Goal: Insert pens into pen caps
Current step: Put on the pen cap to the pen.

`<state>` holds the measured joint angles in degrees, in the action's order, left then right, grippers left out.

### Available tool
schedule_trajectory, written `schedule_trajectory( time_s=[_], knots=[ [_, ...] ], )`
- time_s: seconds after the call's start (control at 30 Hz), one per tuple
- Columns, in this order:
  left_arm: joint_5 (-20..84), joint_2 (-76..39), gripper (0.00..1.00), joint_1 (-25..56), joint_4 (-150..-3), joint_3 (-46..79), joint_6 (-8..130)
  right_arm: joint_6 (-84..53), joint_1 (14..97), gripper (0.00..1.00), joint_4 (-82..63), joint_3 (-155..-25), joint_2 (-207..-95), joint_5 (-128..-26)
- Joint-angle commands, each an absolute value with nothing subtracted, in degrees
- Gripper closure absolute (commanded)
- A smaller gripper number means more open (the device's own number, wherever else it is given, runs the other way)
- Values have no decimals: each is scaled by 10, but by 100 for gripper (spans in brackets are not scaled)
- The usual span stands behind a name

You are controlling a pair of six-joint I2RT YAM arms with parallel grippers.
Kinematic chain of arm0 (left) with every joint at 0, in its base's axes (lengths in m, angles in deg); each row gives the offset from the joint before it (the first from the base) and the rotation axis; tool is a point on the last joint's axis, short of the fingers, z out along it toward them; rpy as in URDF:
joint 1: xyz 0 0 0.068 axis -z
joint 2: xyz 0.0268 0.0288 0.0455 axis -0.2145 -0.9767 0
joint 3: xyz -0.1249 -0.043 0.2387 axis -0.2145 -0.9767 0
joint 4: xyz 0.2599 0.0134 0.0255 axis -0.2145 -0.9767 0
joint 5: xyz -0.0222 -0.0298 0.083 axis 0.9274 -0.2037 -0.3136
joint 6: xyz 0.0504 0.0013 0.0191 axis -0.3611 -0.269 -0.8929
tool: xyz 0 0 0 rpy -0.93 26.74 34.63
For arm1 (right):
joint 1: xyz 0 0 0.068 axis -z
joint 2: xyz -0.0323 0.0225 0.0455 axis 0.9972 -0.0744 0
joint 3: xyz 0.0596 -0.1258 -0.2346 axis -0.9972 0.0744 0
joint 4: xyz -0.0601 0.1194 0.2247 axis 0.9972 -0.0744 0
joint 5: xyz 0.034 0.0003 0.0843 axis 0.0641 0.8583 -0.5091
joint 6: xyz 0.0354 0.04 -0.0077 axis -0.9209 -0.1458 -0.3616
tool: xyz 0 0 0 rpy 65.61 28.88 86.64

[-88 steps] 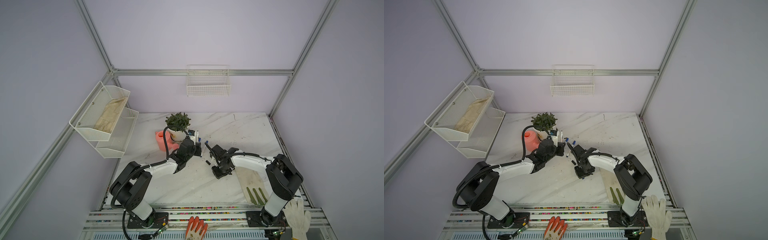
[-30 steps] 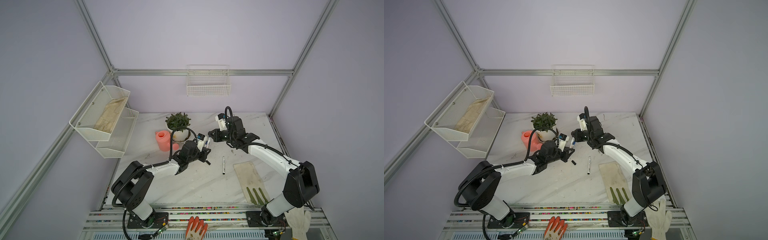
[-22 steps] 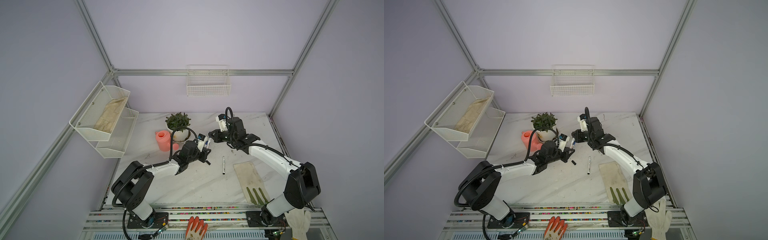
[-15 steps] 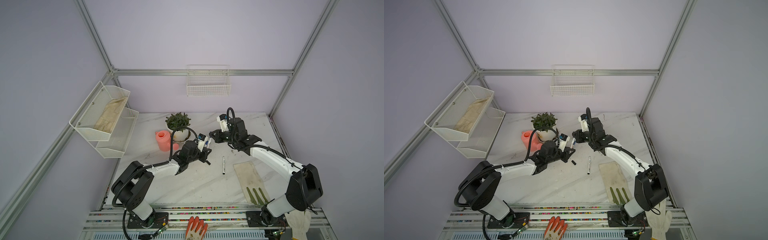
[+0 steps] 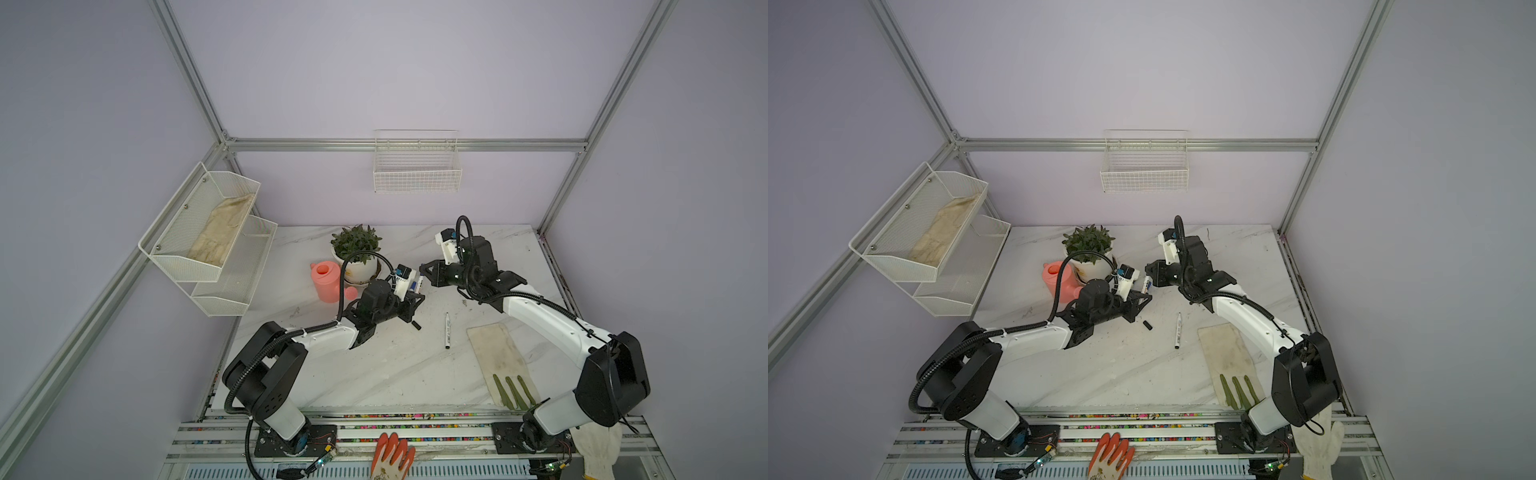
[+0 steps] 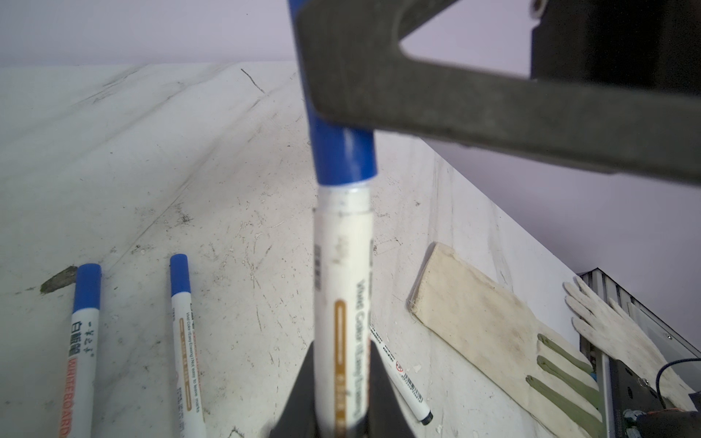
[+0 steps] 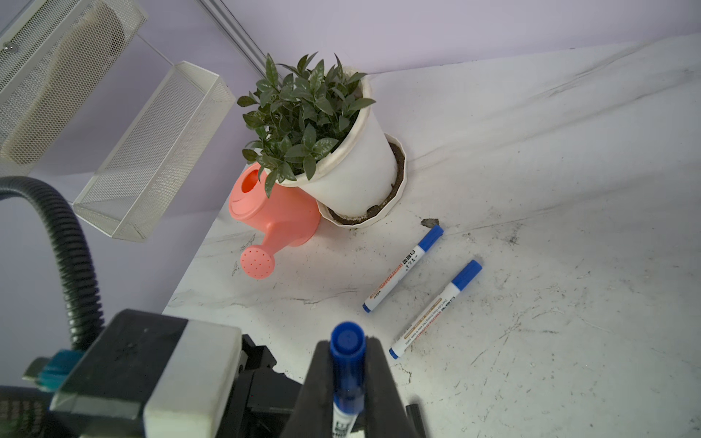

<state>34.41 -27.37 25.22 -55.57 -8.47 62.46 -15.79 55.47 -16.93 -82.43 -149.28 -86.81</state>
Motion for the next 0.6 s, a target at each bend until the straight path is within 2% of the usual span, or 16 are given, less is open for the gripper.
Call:
schedule_trajectory(
  time_s=[0.0,0.33,0.57],
  knots=[
    [326,-267,100,238,-495,-54,632,-153,551,100,-214,-818,-1492,-899],
    [311,-302,100,233,-418,-36,684,-127,551,100,-223,-782,-1485,-1086],
    [269,-306,100,229,-392,-37,679,-98,551,100,-296,-771,-1495,-1087]
  ],
)
